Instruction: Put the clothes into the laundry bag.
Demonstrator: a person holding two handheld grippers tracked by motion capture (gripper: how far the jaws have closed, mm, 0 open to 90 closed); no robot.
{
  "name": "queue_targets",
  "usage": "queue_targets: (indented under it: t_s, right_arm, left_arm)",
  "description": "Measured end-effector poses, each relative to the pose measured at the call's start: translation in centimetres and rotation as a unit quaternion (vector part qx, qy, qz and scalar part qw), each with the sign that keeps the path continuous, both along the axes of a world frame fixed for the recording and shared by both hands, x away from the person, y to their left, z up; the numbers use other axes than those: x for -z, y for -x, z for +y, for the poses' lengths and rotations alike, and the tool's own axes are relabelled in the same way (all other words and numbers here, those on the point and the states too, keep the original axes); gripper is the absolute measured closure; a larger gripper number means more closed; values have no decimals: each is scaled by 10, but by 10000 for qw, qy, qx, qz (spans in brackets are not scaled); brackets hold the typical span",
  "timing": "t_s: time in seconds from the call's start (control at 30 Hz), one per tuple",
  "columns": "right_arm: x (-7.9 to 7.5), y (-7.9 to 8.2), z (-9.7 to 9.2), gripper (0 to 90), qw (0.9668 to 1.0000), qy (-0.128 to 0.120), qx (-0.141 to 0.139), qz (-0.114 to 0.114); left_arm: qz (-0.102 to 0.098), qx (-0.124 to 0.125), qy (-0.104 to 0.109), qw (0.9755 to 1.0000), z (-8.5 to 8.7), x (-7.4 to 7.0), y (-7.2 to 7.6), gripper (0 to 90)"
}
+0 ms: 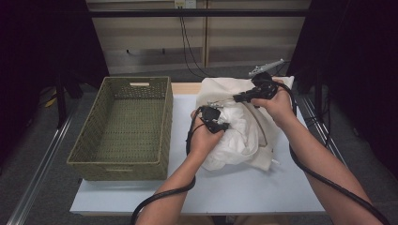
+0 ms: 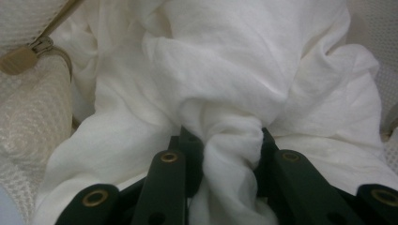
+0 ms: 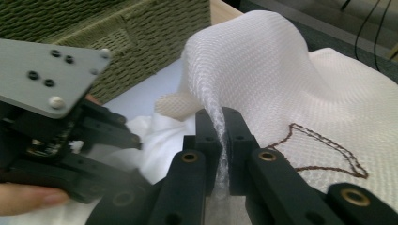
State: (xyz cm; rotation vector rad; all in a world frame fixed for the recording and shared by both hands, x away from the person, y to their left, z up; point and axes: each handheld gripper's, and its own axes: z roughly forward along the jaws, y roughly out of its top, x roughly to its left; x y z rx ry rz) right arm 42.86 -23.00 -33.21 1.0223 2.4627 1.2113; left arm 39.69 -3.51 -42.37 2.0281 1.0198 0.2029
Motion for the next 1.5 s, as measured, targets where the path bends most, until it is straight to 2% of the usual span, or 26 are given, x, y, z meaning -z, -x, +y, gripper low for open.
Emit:
queue_targets:
  t_s: [0.1, 0.17, 0.23, 0.3, 0.37, 0.4, 0.43, 0.47, 0.53, 0.57, 0.63, 0.73, 0.77, 0.8, 0.97, 1.1, 1.17, 1.2, 1.27, 1.3, 1.33, 1.4, 1.43, 1.47, 1.5]
  right_arm:
    - [-3, 1, 1, 875, 10000, 12, -36, -56]
    - [-4, 0, -1, 875, 10000, 14, -2, -61]
    - [-3, -2, -3, 875, 10000, -42, 21, -33]
    - [-1, -3, -5, 875, 10000, -27, 28, -20]
    - [0, -3, -4, 875, 10000, 19, 21, -15]
    - [0, -4, -4, 875, 10000, 13, 20, -9]
    - [0, -4, -4, 875, 10000, 10, 6, -12]
    - [0, -3, -4, 874, 10000, 25, -3, -27]
    - [0, -3, -3, 874, 10000, 54, 12, -15]
    - [0, -3, -3, 874, 10000, 65, 0, -29]
    - [0, -3, -5, 874, 10000, 69, -13, -50]
    - [0, -3, -8, 874, 10000, 35, 28, -30]
    - [0, -3, -9, 874, 10000, 37, 52, -22]
    - [-1, -3, -9, 874, 10000, 23, 71, -49]
    - [-11, -5, -13, 874, 9997, 18, 220, -111]
    - [-15, -6, -14, 874, 9997, 30, 239, -102]
    - [-15, -5, -12, 873, 9997, 55, 226, -111]
    - [-14, -5, -11, 874, 9997, 65, 198, -112]
    - [-12, -5, -10, 874, 9998, 50, 188, -95]
    - [-12, -4, -10, 874, 9998, 48, 182, -88]
    - [-12, -4, -10, 874, 9998, 46, 178, -85]
    - [-13, -2, -9, 874, 9998, 47, 191, -86]
    - [-13, -2, -10, 874, 9998, 54, 169, -93]
    - [-13, -1, -10, 874, 9998, 63, 180, -104]
    - [-13, 0, -10, 874, 9997, 50, 200, -91]
  left_arm:
    - [-169, -157, 175, 9996, -2, -4, -6, 742]
    - [-49, -135, 149, 9998, -3, -3, -7, 735]
    - [-99, -57, 107, 9999, -3, -2, -6, 700]
    - [31, 2, 138, 9999, 0, 0, -4, 622]
    - [133, 62, 174, 9997, 3, 0, -4, 456]
    - [41, 39, 199, 9998, 4, -1, -2, 392]
    - [-70, -10, 139, 9999, 5, -4, 0, 344]
    - [-78, -36, 155, 9998, 6, -5, 1, 267]
    - [-27, 23, 83, 10000, 11, -10, 5, 175]
    - [-84, -24, 91, 9999, 12, -11, 8, 149]
    - [-277, 75, -32, 9996, 16, -15, 13, 127]
    - [-137, 204, -183, 9995, 20, -16, 19, 94]
    - [-171, 182, -217, 9995, 20, -15, 21, 89]
    - [-239, 209, -266, 9991, 20, -14, 23, 91]
    - [-113, 282, -384, 9988, 22, -7, 28, 77]
    - [-16, 338, -432, 9985, 19, 5, 28, 78]
    - [43, 408, -408, 9983, 17, 13, 28, 110]
    - [74, 444, -476, 9978, 16, 17, 27, 128]
    - [133, 532, -512, 9972, 14, 24, 27, 188]
    - [154, 535, -458, 9974, 13, 28, 27, 217]
    - [198, 573, -524, 9968, 13, 29, 26, 260]
    - [269, 548, -533, 9967, 13, 31, 25, 370]
    - [306, 453, -449, 9975, 12, 31, 25, 435]
    - [332, 413, -467, 9975, 13, 30, 24, 538]
    - [391, 400, -394, 9977, 13, 30, 23, 610]
